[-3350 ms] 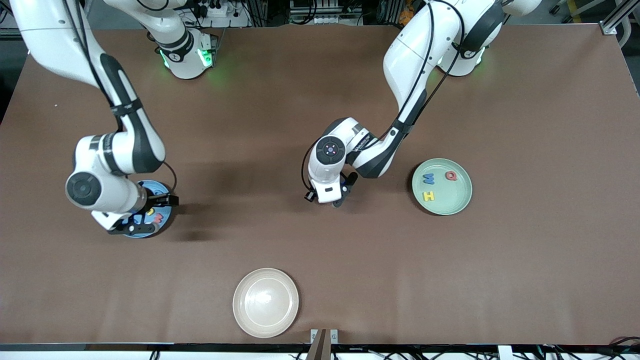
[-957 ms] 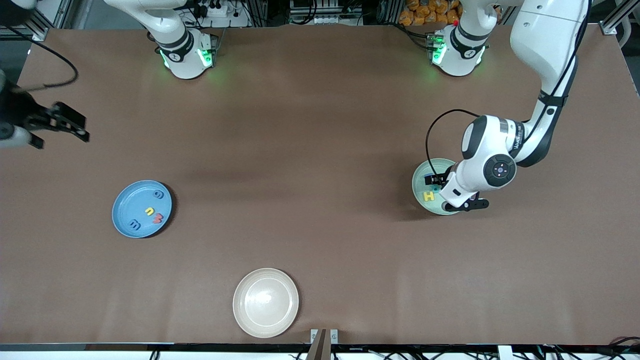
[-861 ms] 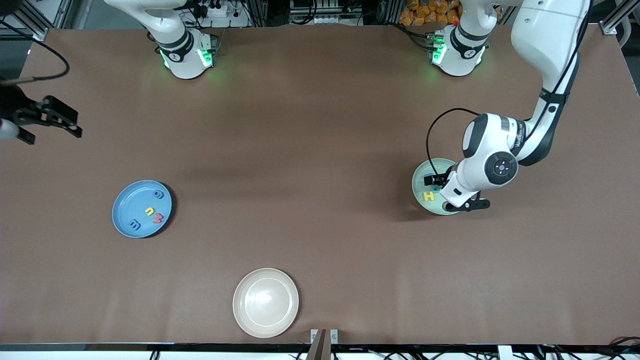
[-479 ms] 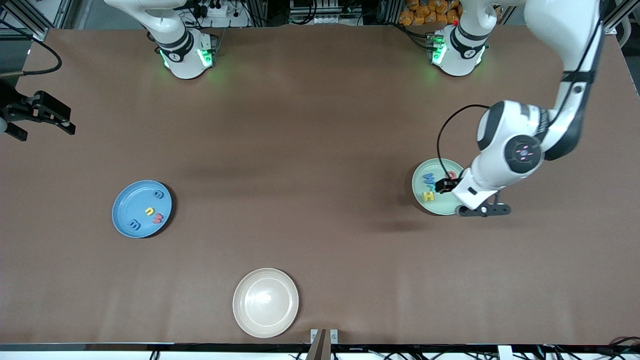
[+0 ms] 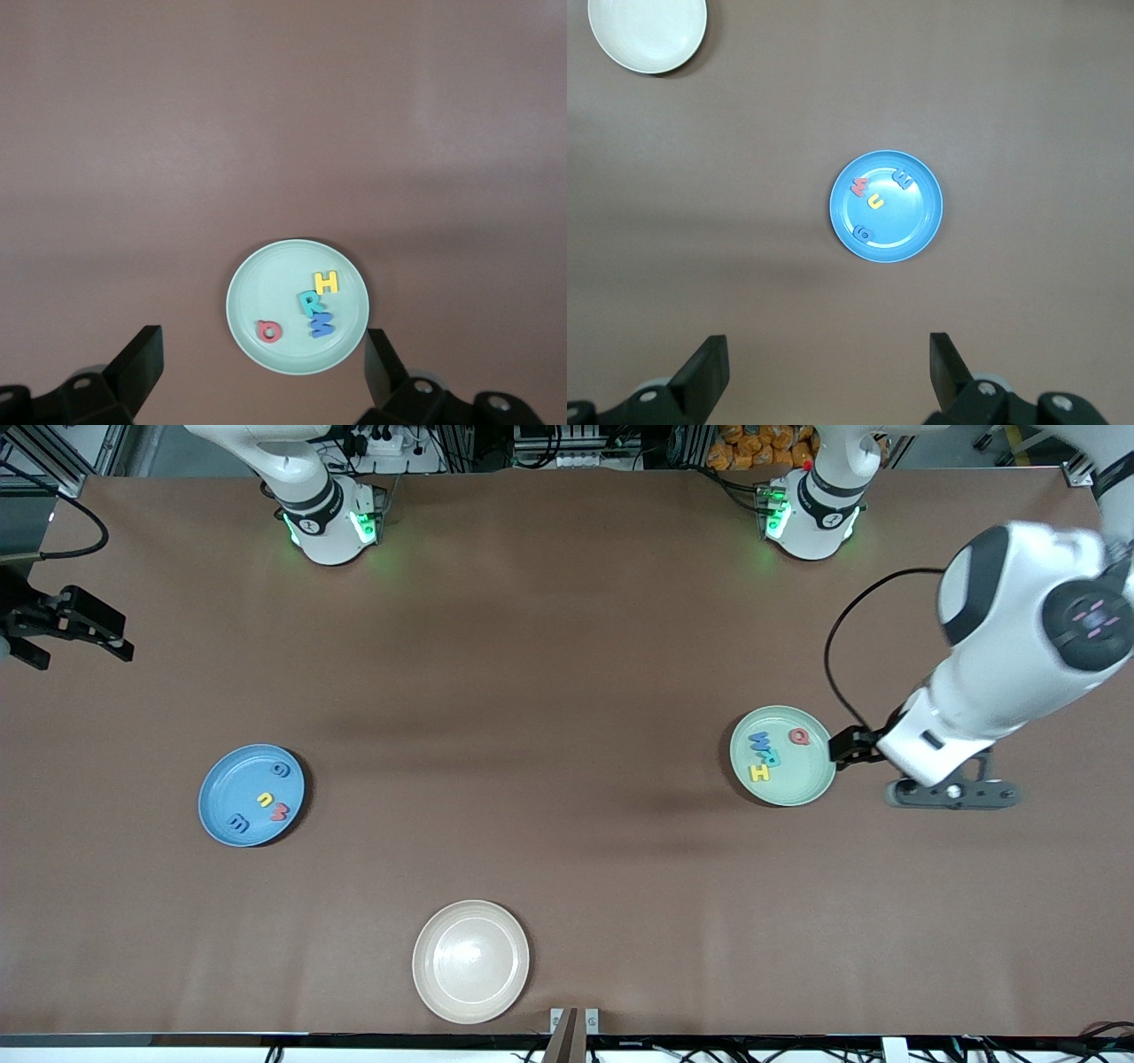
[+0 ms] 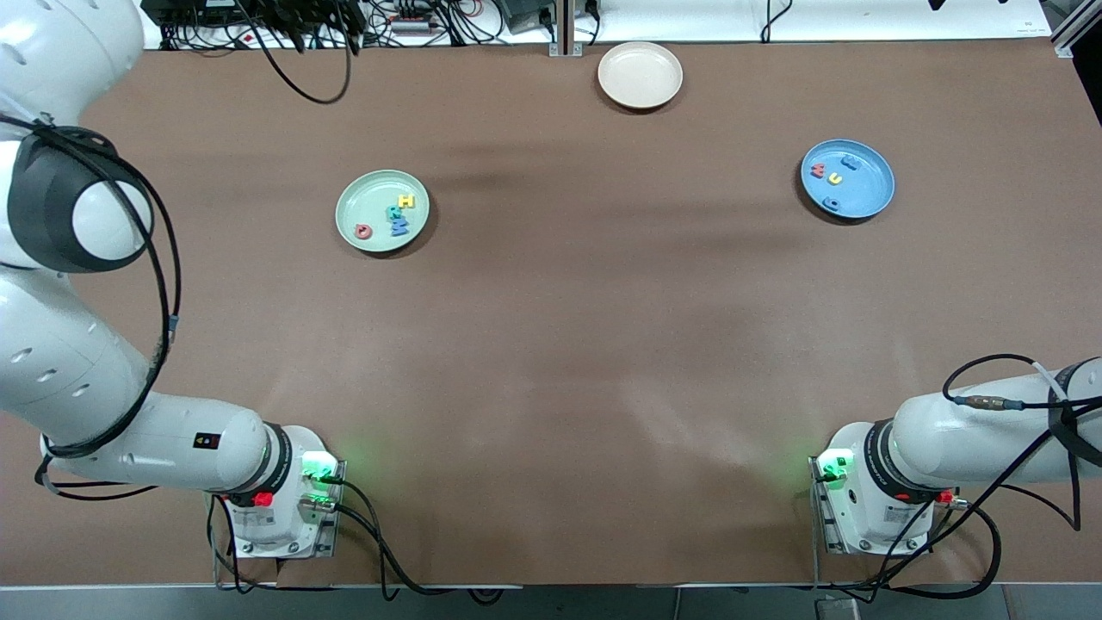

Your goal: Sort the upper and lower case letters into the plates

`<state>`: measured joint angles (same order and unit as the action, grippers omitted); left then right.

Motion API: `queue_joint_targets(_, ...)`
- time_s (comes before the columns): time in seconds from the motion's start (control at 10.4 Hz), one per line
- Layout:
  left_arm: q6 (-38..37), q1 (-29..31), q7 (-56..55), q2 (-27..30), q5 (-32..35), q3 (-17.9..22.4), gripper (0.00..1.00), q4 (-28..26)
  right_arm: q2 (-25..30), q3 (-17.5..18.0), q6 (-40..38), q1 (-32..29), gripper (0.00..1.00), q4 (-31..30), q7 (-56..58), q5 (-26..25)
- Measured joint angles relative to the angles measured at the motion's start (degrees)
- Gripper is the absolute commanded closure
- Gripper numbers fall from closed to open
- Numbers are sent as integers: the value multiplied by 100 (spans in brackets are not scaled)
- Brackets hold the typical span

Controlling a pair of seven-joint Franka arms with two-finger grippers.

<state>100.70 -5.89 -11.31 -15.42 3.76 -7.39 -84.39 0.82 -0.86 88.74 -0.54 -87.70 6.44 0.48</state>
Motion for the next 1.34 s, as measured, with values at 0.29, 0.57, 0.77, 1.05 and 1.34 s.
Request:
queue_joint_targets(0.29,-305,266,6,442,0,6,0,224,-1,-56,-30,-111,0,11,3,1)
queue_joint_targets(0.57,-861,427,56,1081,-5,8,0,170,-3,-56,-64,-122,0,19,3,1)
queue_joint_targets(0.77,-1091,452,143,1266,-139,39,0,121,-4,-57,-67,-131,0,20,3,1)
queue_joint_targets(1.05,-1138,527,615,1288,-183,200,0,52,-4,-57,-68,-132,0,20,3,1)
queue_joint_targets(1.34,-1144,559,652,1288,-355,211,0,35,-4,-56,-68,-132,0,20,3,1)
